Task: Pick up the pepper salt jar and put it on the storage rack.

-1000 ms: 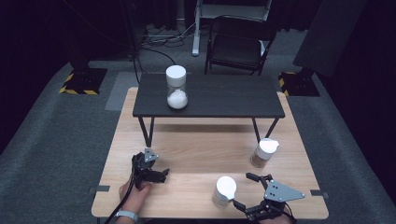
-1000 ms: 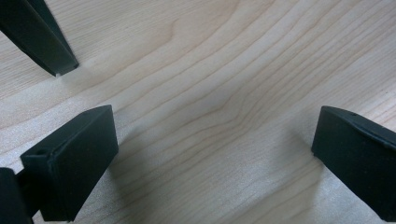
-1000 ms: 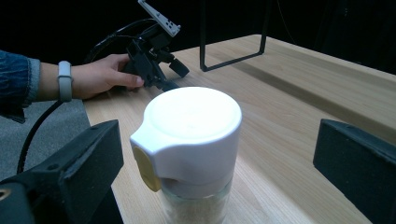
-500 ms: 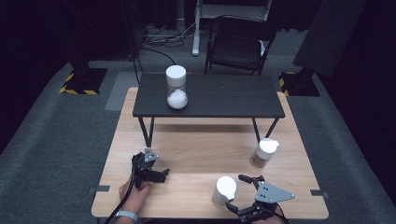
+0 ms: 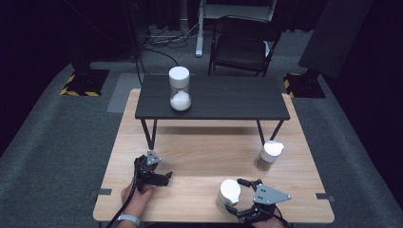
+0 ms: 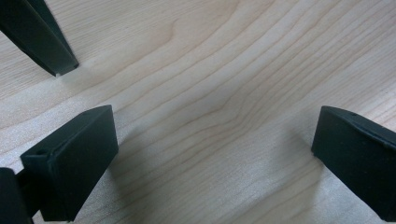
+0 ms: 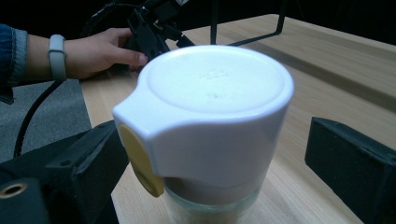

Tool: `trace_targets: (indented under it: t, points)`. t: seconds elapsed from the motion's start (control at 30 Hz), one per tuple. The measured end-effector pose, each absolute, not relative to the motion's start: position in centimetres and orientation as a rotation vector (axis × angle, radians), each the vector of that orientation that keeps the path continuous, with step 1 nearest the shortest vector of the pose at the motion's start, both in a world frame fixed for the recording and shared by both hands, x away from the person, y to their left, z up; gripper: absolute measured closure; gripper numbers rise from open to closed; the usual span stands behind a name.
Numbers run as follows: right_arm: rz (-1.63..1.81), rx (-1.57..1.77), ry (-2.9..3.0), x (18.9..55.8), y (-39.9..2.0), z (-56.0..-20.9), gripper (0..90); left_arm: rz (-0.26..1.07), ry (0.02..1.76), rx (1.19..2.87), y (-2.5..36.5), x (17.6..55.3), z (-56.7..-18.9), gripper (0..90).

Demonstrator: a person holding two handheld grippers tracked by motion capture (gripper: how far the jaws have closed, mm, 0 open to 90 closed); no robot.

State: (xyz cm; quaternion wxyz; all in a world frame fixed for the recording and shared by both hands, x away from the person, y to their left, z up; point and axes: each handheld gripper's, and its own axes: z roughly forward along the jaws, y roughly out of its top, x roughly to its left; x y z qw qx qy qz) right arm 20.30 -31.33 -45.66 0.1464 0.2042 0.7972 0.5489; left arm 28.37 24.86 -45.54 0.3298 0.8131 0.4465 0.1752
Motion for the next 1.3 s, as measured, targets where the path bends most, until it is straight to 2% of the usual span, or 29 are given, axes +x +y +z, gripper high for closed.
trace_targets:
  t: [0.83, 1.3]
  points:
    - [1.507, 0.581, 2.395, 21.6, -29.5, -47.0, 16.9, 0.456, 1.159, 2.132, 24.9, 28.4, -45.5, 0.2]
    - [1.470, 0.574, 2.410, 22.0, -29.1, -47.3, 29.5, 0.456, 1.155, 2.131, 24.9, 28.3, -45.6, 0.2]
